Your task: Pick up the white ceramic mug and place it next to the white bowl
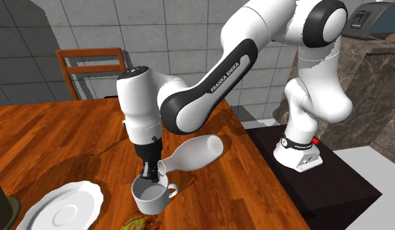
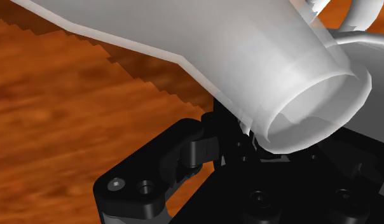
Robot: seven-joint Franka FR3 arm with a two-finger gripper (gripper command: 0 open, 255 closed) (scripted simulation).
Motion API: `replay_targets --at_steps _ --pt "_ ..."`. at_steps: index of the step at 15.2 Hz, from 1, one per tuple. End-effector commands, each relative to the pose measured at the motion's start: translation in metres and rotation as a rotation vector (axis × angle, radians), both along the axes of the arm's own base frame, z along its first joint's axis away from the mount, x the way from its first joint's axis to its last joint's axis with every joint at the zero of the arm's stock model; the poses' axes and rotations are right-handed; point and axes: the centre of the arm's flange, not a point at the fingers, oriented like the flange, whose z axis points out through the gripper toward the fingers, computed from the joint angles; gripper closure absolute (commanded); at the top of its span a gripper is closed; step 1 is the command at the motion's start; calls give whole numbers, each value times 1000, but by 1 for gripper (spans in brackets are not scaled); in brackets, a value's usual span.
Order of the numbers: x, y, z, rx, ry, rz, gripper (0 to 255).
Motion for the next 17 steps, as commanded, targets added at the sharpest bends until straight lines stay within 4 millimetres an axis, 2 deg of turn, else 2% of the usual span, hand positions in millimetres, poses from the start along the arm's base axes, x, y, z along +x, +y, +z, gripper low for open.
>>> replay_targets --at_steps 1,3,17 --pt "0 0 0 0 1 0 255" --pt "0 0 0 0 1 0 255" --pt "0 0 74 0 1 0 255"
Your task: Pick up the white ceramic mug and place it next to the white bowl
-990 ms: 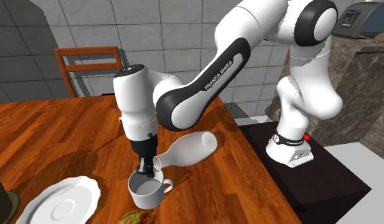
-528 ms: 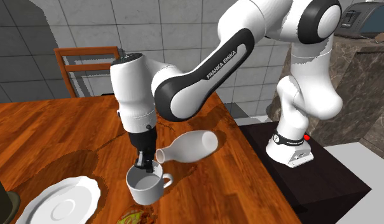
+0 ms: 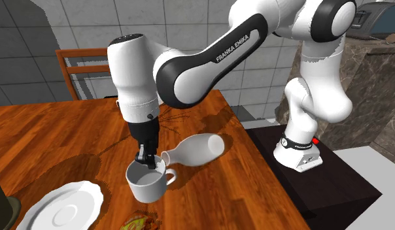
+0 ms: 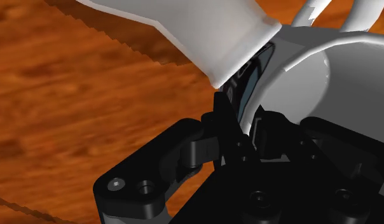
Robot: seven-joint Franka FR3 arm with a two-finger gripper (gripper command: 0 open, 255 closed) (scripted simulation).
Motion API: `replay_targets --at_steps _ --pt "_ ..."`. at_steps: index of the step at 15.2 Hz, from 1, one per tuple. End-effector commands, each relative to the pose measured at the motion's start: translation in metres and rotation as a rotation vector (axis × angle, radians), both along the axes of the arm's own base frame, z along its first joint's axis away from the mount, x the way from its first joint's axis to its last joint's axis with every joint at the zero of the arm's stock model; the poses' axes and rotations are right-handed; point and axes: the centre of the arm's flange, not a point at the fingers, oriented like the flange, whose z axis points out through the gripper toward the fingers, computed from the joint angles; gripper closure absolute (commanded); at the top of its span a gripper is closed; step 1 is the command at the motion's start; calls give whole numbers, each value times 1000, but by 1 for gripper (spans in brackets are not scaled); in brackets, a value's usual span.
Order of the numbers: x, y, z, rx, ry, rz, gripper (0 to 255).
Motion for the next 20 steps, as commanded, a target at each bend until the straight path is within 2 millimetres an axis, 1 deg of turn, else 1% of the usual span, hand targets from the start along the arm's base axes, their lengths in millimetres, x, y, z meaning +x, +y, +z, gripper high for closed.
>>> replay_targets --at_steps 1,15,20 --pt "0 -1 11 0 0 0 255" --pt "0 -1 83 0 0 0 255" --pt "-14 -65 84 0 0 0 255"
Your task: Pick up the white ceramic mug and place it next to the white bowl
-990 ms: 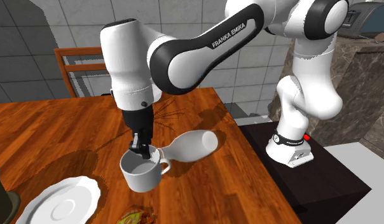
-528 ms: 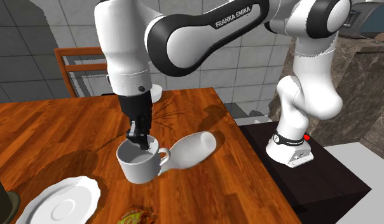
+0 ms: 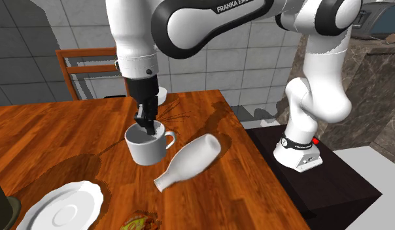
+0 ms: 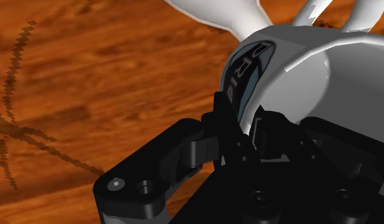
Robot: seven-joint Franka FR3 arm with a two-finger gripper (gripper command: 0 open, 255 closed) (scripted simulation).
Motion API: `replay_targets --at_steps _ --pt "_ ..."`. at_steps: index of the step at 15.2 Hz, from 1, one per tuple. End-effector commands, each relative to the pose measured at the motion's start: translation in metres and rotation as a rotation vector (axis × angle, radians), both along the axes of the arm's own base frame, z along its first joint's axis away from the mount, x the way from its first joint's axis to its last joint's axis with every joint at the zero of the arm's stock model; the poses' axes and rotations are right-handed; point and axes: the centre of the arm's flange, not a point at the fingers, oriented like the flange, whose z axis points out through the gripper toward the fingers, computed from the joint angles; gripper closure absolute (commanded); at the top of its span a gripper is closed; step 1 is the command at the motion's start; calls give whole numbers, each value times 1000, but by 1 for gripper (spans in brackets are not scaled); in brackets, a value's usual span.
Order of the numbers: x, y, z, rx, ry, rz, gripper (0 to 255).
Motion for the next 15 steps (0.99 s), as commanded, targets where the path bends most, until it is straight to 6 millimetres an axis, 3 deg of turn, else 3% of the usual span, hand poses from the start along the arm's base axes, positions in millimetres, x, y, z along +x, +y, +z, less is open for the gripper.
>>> replay_targets --at_steps 1,15 --pt "-9 -25 -3 0 0 1 255" --pt "-49 -205 -2 0 0 1 255"
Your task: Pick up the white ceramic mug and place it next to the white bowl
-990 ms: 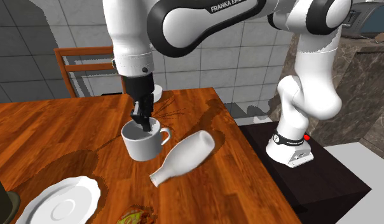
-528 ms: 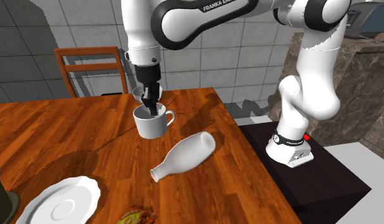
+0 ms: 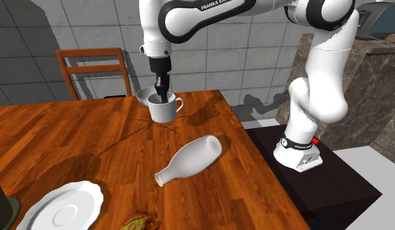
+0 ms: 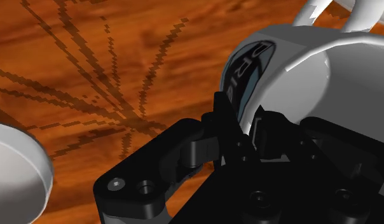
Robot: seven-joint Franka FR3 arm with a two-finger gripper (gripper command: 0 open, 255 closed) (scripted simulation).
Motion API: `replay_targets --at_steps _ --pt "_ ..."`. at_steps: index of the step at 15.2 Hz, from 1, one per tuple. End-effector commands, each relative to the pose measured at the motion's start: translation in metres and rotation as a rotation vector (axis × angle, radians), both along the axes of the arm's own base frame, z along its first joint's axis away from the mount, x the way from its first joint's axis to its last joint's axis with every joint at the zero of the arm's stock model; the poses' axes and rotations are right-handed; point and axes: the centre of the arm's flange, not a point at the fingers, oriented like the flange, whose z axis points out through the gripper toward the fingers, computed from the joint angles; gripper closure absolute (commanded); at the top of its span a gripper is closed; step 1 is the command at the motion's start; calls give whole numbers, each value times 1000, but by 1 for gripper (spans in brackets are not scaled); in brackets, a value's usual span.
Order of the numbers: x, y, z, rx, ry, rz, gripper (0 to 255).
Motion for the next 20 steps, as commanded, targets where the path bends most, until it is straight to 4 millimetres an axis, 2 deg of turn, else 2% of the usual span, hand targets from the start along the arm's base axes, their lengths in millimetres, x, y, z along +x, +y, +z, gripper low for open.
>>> replay_targets --at_steps 1,20 --pt "-7 -25 2 0 0 1 255" --pt "-61 -269 3 0 0 1 255"
